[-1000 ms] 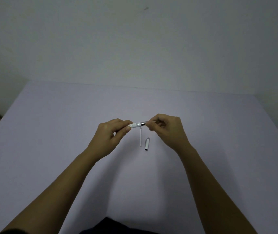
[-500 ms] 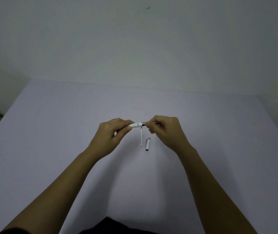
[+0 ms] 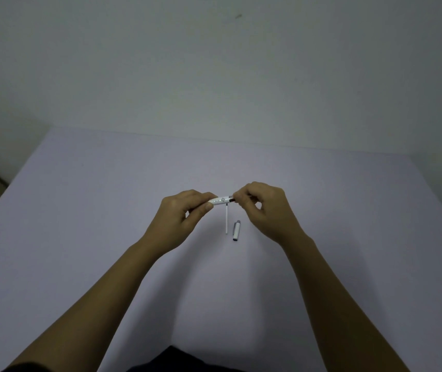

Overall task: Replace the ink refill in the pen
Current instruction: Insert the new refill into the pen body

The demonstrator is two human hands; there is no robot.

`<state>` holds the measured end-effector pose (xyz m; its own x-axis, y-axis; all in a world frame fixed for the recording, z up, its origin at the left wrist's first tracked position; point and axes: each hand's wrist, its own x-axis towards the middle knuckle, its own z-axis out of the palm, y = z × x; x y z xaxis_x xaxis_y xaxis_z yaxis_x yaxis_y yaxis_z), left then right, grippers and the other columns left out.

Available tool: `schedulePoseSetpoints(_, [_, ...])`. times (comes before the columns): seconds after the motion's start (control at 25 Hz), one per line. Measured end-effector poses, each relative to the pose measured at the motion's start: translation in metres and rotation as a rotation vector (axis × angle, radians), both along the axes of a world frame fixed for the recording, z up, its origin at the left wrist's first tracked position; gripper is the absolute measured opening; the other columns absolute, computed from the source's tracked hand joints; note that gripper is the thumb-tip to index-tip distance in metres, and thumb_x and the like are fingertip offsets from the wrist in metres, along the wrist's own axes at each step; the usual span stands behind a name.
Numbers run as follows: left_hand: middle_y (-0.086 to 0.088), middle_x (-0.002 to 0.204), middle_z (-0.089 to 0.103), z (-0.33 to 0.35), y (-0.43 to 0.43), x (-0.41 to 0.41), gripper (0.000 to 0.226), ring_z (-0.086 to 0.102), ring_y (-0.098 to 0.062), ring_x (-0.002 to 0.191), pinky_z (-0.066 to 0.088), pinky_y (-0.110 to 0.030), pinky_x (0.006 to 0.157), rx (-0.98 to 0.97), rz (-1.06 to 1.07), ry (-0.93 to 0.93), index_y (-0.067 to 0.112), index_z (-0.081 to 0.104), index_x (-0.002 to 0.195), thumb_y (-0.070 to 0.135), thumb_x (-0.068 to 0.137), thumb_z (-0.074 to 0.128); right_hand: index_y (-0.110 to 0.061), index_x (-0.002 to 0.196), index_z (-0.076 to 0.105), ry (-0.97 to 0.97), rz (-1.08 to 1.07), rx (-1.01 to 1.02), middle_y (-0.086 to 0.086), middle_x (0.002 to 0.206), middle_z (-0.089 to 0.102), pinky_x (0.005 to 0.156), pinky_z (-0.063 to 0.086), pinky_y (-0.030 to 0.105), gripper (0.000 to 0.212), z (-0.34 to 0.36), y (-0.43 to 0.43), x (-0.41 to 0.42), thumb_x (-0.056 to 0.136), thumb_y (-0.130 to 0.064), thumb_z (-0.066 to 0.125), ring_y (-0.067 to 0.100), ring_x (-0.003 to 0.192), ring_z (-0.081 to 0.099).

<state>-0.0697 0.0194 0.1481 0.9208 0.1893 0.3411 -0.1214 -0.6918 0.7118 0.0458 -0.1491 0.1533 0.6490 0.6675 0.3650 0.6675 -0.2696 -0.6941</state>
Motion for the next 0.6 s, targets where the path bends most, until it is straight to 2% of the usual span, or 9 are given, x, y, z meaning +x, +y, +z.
schedulePoseSetpoints(0.16, [0.004,0.077,0.064,-0.0011,0.0009,0.0005,0.020,0.053,-0.009,0.070,0.037,-0.004,0.065,0.011,-0.001,0.005,0.019,0.067,0.107,0.019,0.090,0.055,-0.012,0.093,0.068,0.037,0.017,0.016,-0.007,0.080,0.064,0.070,0.046,0.007,0.010,-0.0003,-0.0015,-0.0007,0.085,-0.018,0.064,-0.002,0.074,0.059])
schedulePoseSetpoints(0.32, [0.000,0.075,0.064,-0.0019,0.0017,0.0008,0.020,0.052,-0.011,0.069,0.036,-0.005,0.064,0.006,0.001,0.005,0.020,0.067,0.107,0.019,0.091,0.054,-0.014,0.082,0.070,0.043,-0.024,-0.011,-0.001,0.069,0.065,0.061,0.043,0.015,0.013,0.0020,0.0009,0.0009,0.087,-0.022,0.060,0.005,0.063,0.055])
schedulePoseSetpoints(0.4, [0.000,0.076,0.065,-0.0017,0.0020,0.0010,0.020,0.052,-0.010,0.070,0.036,-0.005,0.064,0.014,0.002,0.003,0.020,0.067,0.107,0.020,0.091,0.054,-0.013,0.088,0.068,0.047,-0.004,-0.001,-0.004,0.077,0.065,0.067,0.047,0.011,0.008,0.0039,0.0005,0.0001,0.085,-0.019,0.064,0.006,0.070,0.059])
schedulePoseSetpoints(0.48, [0.000,0.078,0.067,-0.0022,0.0029,0.0012,0.020,0.053,-0.011,0.070,0.037,-0.006,0.065,0.026,0.004,0.002,0.020,0.067,0.107,0.020,0.091,0.055,-0.011,0.086,0.067,0.013,0.027,-0.014,-0.004,0.077,0.064,0.068,0.045,0.007,0.005,0.0046,0.0008,-0.0012,0.086,-0.015,0.064,0.006,0.070,0.058])
schedulePoseSetpoints(0.6, [-0.001,0.079,0.067,-0.0032,0.0022,0.0017,0.020,0.055,-0.010,0.067,0.038,-0.007,0.065,0.036,-0.001,-0.010,0.018,0.067,0.107,0.018,0.090,0.056,-0.009,0.077,0.069,0.005,-0.029,-0.101,0.003,0.064,0.061,0.058,0.037,0.016,0.021,0.0032,0.0051,-0.0009,0.091,-0.019,0.057,0.013,0.058,0.050])
